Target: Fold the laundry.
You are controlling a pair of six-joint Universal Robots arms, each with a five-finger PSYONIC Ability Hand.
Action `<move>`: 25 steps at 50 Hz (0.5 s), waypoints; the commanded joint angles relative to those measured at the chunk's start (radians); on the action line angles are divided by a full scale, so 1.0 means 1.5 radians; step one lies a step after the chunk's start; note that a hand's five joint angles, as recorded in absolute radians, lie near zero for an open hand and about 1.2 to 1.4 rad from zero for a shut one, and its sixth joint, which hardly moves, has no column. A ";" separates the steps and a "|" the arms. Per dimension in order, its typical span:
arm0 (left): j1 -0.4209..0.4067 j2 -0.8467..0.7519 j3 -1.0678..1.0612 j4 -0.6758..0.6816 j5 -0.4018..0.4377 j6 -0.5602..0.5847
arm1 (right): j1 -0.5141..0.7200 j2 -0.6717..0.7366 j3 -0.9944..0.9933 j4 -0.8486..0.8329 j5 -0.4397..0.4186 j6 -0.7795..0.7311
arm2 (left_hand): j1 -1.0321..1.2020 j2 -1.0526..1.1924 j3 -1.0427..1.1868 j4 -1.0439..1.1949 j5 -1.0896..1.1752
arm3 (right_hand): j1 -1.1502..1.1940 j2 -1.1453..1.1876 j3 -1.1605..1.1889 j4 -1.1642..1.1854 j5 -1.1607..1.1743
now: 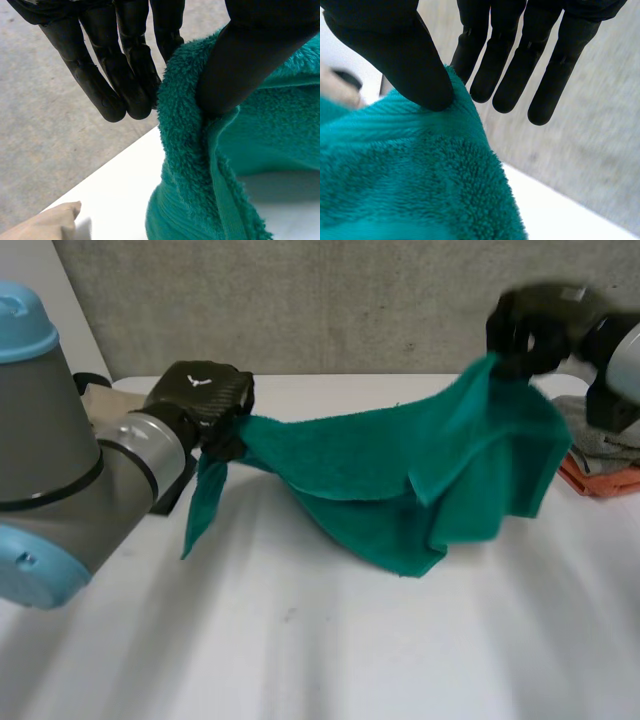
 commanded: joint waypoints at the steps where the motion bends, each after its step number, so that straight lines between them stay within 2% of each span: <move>1: -0.038 -0.128 0.010 0.014 -0.018 0.019 | 0.011 0.159 -0.011 -0.027 -0.022 -0.122 | 0.157 0.135 0.141 0.135 0.165 | 0.179 0.149 0.143 0.137 0.159; 6: -0.040 -0.264 0.116 0.012 -0.060 0.017 | 0.019 0.261 -0.060 -0.046 -0.007 -0.208 | 0.157 0.135 0.141 0.135 0.165 | 0.179 0.149 0.143 0.137 0.159; 10: -0.048 -0.322 0.193 -0.021 -0.071 0.013 | 0.023 0.297 -0.089 -0.046 0.036 -0.263 | -0.303 -0.326 -0.320 -0.326 -0.296 | -0.579 -0.609 -0.615 -0.621 -0.599; 11: -0.048 -0.322 0.212 -0.043 -0.075 0.012 | 0.026 0.293 -0.088 -0.043 0.064 -0.268 | -0.515 -0.538 -0.532 -0.538 -0.508 | -0.636 -0.666 -0.671 -0.677 -0.655; 15: -0.029 -0.282 0.215 -0.065 -0.092 0.008 | 0.039 0.240 -0.057 -0.024 0.143 -0.257 | -0.657 -0.680 -0.674 -0.680 -0.650 | -0.636 -0.666 -0.671 -0.677 -0.655; 22: 0.013 -0.122 0.074 -0.048 -0.102 -0.031 | 0.088 0.070 0.105 0.004 0.233 -0.243 | -0.657 -0.680 -0.674 -0.680 -0.650 | -0.636 -0.666 -0.671 -0.677 -0.655; 25: 0.019 -0.082 0.014 -0.035 -0.093 -0.053 | 0.106 0.033 0.168 0.004 0.249 -0.232 | -0.657 -0.680 -0.674 -0.680 -0.650 | -0.636 -0.666 -0.671 -0.677 -0.655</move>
